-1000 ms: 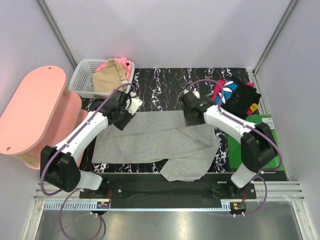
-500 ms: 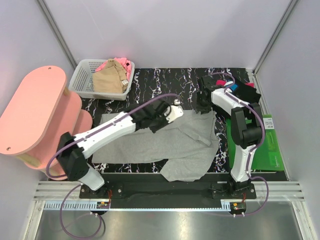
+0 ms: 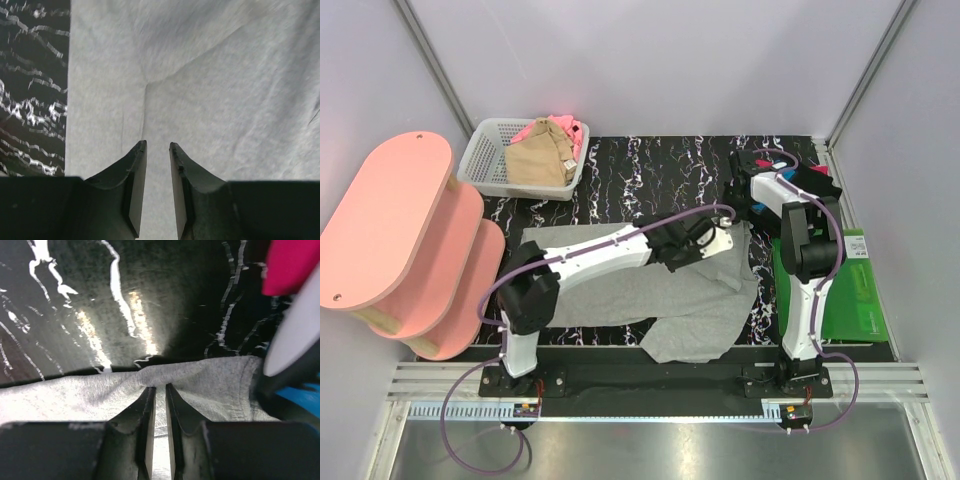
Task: Fold and stack the t-shirts
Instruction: Fold the flattened tshirt in 1/3 of the way
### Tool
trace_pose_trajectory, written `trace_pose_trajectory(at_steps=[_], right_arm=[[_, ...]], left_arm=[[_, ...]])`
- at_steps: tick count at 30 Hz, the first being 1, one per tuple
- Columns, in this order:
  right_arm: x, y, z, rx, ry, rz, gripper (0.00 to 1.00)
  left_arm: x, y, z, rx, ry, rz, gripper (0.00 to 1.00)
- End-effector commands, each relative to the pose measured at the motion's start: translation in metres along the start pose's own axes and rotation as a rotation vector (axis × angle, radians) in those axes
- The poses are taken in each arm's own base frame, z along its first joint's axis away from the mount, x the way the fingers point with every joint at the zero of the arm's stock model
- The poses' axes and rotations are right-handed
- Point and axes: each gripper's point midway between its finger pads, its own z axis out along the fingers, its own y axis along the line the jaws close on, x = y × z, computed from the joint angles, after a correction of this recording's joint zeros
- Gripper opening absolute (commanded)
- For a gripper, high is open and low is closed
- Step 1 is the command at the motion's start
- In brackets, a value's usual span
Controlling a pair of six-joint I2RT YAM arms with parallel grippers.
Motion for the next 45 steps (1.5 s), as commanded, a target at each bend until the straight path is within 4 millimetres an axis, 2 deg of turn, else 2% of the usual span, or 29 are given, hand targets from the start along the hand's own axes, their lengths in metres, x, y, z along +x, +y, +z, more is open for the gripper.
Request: trace_pose_trajectory(at_steps=[1,8,10,11,13,14,15,17,18,20,24,26,29,42,45], right_arm=[[0.003,0.01,0.011,-0.04,0.032,0.009,0.2],[0.003,0.005,0.019,-0.049,0.054,0.038,0.24],[0.004,0.006,0.02,-0.059,0.064,0.046,0.22],[0.005,0.006,0.021,-0.06,0.069,0.05,0.22],[0.007,0.007,0.022,-0.068,0.078,0.056,0.21],[0.01,0.006,0.023,-0.066,0.087,0.054,0.21],[0.01,0.007,0.023,-0.071,0.087,0.056,0.2],[0.012,0.006,0.023,-0.07,0.094,0.059,0.2],[0.013,0.005,0.023,-0.068,0.095,0.058,0.2],[0.015,0.004,0.024,-0.066,0.099,0.057,0.2],[0.018,0.003,0.023,-0.068,0.108,0.057,0.2],[0.02,0.002,0.024,-0.068,0.113,0.054,0.2],[0.023,0.001,0.025,-0.063,0.119,0.055,0.2],[0.019,-0.003,0.023,-0.061,0.11,0.061,0.19],[0.018,-0.005,0.022,-0.06,0.11,0.064,0.19]], left_arm=[[-0.036,-0.013,0.015,-0.003,-0.074,0.05,0.3],[-0.037,-0.051,0.039,0.07,-0.071,0.088,0.4],[-0.043,-0.056,0.041,0.064,-0.099,0.097,0.47],[-0.037,-0.058,0.045,0.05,-0.089,0.104,0.49],[-0.046,-0.059,0.049,0.0,-0.133,0.13,0.55],[-0.036,-0.055,0.054,-0.046,-0.116,0.141,0.59],[-0.046,-0.052,0.055,-0.083,-0.163,0.158,0.6],[-0.036,-0.048,0.061,-0.14,-0.154,0.182,0.6],[-0.043,-0.043,0.061,-0.172,-0.188,0.192,0.6],[-0.038,-0.038,0.065,-0.209,-0.187,0.199,0.6],[-0.05,-0.034,0.062,-0.227,-0.217,0.198,0.6],[-0.062,-0.03,0.054,-0.234,-0.248,0.184,0.6],[-0.07,-0.03,0.047,-0.22,-0.275,0.171,0.6],[-0.074,-0.04,0.08,-0.158,-0.215,0.176,0.6],[-0.069,-0.043,0.087,-0.133,-0.194,0.172,0.59]])
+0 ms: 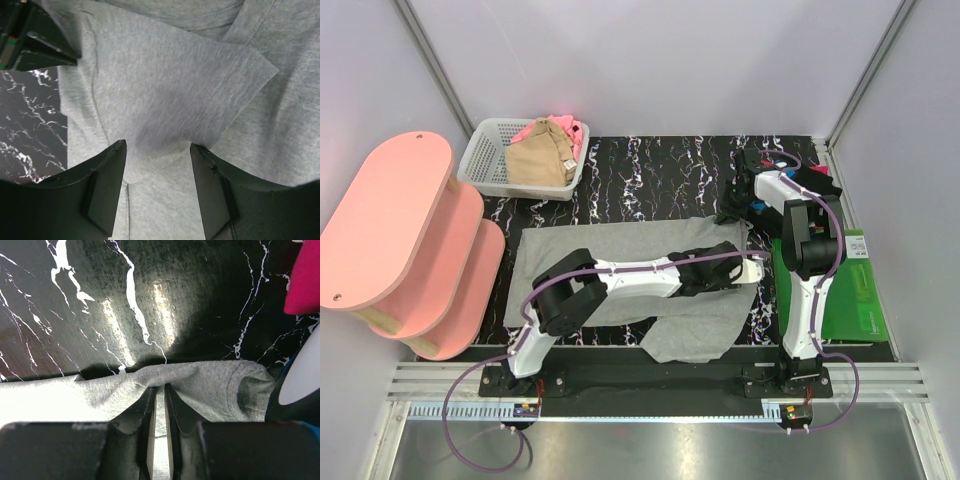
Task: Fold and stack the t-shirts
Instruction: Fold the flattened tshirt in 1/3 of the way
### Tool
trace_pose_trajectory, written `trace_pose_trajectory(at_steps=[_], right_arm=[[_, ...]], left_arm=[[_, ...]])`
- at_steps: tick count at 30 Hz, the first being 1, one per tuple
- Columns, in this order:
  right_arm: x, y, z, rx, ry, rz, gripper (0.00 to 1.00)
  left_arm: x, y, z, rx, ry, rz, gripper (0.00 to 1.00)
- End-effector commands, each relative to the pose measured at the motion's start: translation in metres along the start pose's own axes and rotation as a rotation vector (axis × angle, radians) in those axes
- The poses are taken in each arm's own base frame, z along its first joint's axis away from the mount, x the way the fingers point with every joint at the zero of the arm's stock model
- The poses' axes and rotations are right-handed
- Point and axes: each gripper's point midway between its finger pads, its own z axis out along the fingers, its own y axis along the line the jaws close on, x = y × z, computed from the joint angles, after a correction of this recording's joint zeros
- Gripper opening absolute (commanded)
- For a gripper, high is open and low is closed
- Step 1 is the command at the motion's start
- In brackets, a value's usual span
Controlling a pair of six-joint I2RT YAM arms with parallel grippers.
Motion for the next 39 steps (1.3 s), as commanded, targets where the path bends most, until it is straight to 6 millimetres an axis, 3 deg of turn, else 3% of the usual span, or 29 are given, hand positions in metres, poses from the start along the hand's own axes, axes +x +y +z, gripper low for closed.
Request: trace_pose_trajectory(at_steps=[1,11,18,23,35,39], right_arm=[[0.021,-0.018,0.017,0.049,0.065,0.013,0.19],[0.017,-0.02,0.018,0.045,0.062,0.023,0.19],[0.019,-0.019,0.012,0.045,0.054,0.016,0.18],[0.02,-0.02,0.013,0.045,0.057,0.016,0.18],[0.017,-0.022,0.013,0.042,0.055,0.025,0.17],[0.016,-0.021,0.013,0.038,0.053,0.026,0.15]], left_arm=[[-0.006,0.0,0.005,0.03,-0.01,-0.026,0.59],[0.001,-0.006,-0.01,0.071,-0.012,-0.042,0.61],[-0.004,-0.003,0.012,0.065,-0.001,-0.064,0.56],[-0.005,0.014,0.018,0.055,-0.006,-0.088,0.5],[0.012,0.003,0.03,0.104,0.043,-0.087,0.48],[0.008,0.002,0.03,0.122,0.039,-0.08,0.19]])
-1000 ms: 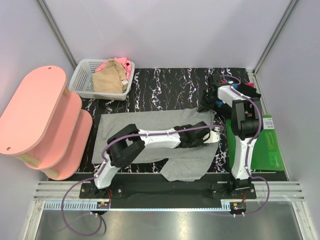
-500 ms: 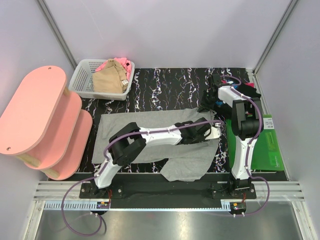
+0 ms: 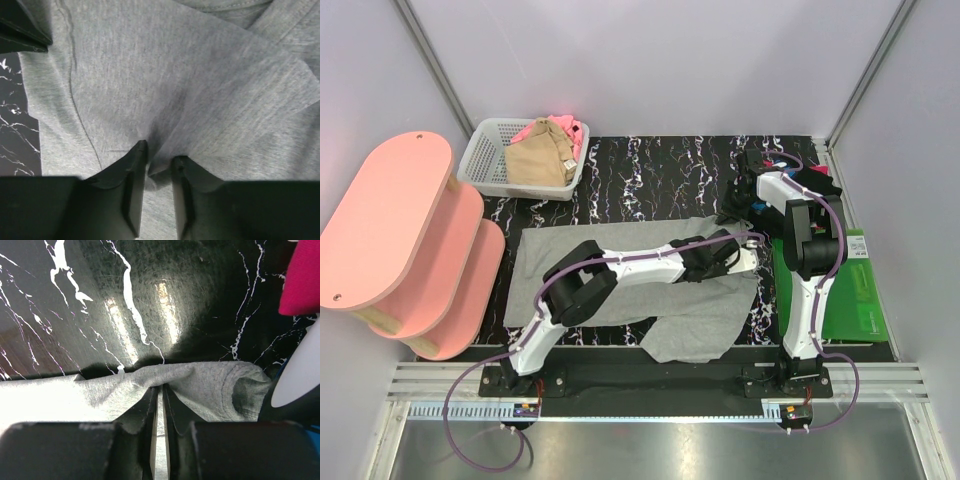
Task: Fold and stack the t-shirts
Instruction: Fold the flattened tshirt in 1/3 of the way
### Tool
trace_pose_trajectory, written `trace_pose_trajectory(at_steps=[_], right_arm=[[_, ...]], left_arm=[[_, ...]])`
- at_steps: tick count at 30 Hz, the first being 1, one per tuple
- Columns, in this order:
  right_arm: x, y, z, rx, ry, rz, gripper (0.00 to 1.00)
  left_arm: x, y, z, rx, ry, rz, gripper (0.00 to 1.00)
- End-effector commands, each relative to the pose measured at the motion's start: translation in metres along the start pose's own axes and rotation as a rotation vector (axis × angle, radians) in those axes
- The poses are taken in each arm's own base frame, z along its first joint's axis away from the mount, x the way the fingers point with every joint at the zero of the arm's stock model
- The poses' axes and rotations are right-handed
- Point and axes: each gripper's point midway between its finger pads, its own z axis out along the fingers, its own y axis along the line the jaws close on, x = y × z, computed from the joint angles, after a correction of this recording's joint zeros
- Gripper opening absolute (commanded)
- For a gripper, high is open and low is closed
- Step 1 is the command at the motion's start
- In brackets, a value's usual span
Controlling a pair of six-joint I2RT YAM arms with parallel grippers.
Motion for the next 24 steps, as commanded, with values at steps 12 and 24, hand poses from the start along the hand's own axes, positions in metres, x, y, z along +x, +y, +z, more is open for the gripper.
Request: trace_pose_trajectory(at_steps=[12,24], right_arm=[[0.012,-0.02,0.014,0.058,0.044,0.021,0.15],[0.012,-0.016,0.012,0.044,0.045,0.019,0.14]], left_arm=[[-0.055,0.023,-0.103,0.09,-0.122,0.033,0.31],[-0.005,-0.003,-0.071,0.115,0.006,0.026,0.42]])
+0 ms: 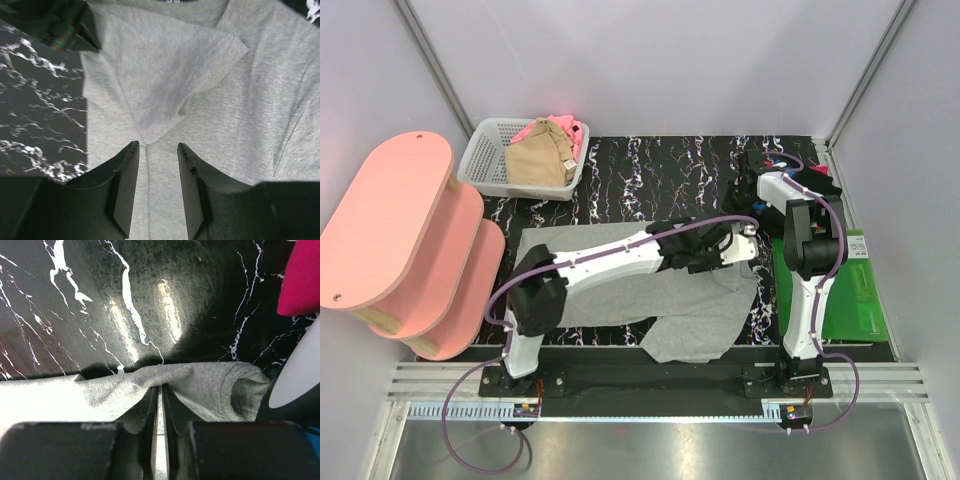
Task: Fold and stack the t-shirts
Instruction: Fold the flattened tshirt in 1/3 of the way
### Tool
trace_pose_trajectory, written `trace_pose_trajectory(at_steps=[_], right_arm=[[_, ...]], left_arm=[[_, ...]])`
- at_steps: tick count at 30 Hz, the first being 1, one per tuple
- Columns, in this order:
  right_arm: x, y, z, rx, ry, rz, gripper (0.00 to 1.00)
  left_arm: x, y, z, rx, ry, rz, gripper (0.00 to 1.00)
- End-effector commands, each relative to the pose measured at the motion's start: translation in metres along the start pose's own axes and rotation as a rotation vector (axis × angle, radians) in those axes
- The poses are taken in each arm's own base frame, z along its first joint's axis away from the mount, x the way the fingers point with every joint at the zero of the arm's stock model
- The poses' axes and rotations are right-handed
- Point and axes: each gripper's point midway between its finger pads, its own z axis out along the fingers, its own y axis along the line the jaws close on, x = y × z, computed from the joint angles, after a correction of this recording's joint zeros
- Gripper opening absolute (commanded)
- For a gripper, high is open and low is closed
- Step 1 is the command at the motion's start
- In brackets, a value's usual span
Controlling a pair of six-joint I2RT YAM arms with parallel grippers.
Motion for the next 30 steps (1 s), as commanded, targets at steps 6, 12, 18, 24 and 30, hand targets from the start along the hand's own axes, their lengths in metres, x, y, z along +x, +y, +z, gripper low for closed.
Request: trace_pose_trajectory(at_steps=[6,12,18,24,30], right_arm=[[0.014,-0.017,0.012,0.051,0.045,0.01,0.14],[0.013,-0.015,0.01,0.041,0.041,0.013,0.14],[0.015,-0.014,0.01,0.037,0.044,0.01,0.14],[0.015,-0.015,0.01,0.038,0.045,0.009,0.14],[0.014,-0.013,0.009,0.034,0.042,0.012,0.13]], left_arm=[[0.05,-0.017,0.072,-0.015,0.131,-0.025,0.46],[0.048,-0.001,0.088,-0.042,0.132,-0.04,0.45],[0.042,0.008,0.096,-0.057,0.118,-0.054,0.45],[0.046,0.007,0.101,-0.053,0.128,-0.051,0.45],[0.048,0.009,0.106,-0.057,0.131,-0.039,0.44]])
